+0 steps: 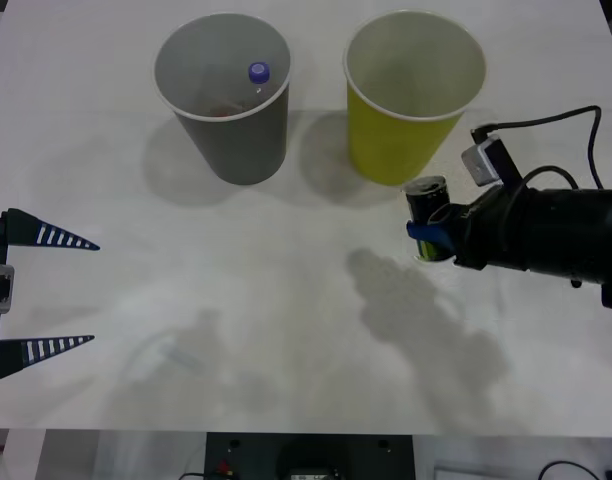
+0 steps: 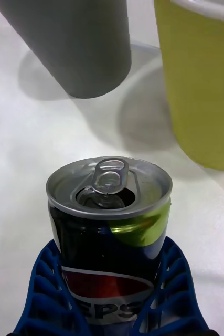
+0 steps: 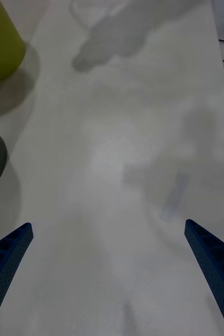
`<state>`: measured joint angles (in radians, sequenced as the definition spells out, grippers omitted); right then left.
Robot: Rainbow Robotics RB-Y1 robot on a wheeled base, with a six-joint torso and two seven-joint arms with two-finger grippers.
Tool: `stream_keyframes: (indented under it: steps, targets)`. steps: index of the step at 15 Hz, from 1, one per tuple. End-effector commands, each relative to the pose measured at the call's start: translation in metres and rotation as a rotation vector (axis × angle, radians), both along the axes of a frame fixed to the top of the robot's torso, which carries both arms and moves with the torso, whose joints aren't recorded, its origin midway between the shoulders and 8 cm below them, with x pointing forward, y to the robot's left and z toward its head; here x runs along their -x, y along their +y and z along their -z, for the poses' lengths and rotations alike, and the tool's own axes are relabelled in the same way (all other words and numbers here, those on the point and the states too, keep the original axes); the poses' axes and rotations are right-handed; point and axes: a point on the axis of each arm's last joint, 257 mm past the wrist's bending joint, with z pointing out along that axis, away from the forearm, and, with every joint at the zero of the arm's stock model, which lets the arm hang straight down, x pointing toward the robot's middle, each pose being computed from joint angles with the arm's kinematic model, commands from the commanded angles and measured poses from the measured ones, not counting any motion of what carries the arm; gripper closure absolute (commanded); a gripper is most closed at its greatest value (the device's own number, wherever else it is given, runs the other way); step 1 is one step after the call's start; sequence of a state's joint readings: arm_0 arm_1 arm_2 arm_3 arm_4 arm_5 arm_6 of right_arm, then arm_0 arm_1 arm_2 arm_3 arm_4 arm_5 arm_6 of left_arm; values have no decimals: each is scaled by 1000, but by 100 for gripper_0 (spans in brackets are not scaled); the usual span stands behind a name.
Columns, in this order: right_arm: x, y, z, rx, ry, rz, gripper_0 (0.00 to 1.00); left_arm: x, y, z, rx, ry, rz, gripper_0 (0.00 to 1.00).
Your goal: Put the can into the green bin and the plastic bottle into the gray bin
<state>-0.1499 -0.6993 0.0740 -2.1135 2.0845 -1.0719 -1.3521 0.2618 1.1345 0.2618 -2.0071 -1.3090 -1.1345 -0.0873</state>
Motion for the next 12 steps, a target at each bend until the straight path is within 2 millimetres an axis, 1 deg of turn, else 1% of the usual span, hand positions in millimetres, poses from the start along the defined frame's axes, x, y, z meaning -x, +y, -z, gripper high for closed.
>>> stream_keyframes:
  steps: [1,4,8,10,12]
  targets:
    - [3,-12,-23,13,22,48,100,0,0,0,0,0,0,0]
    - [-4,-32,-51,66,11,61,100,0,0,0,0,0,0,0]
    - [-14,-53,-90,202,-14,50,100,0,0,0,0,0,0,0]
    - [-18,-59,-105,227,7,31,100,0,0,0,0,0,0,0]
    - [-25,-63,-114,292,11,16,100,0,0,0,0,0,0,0]
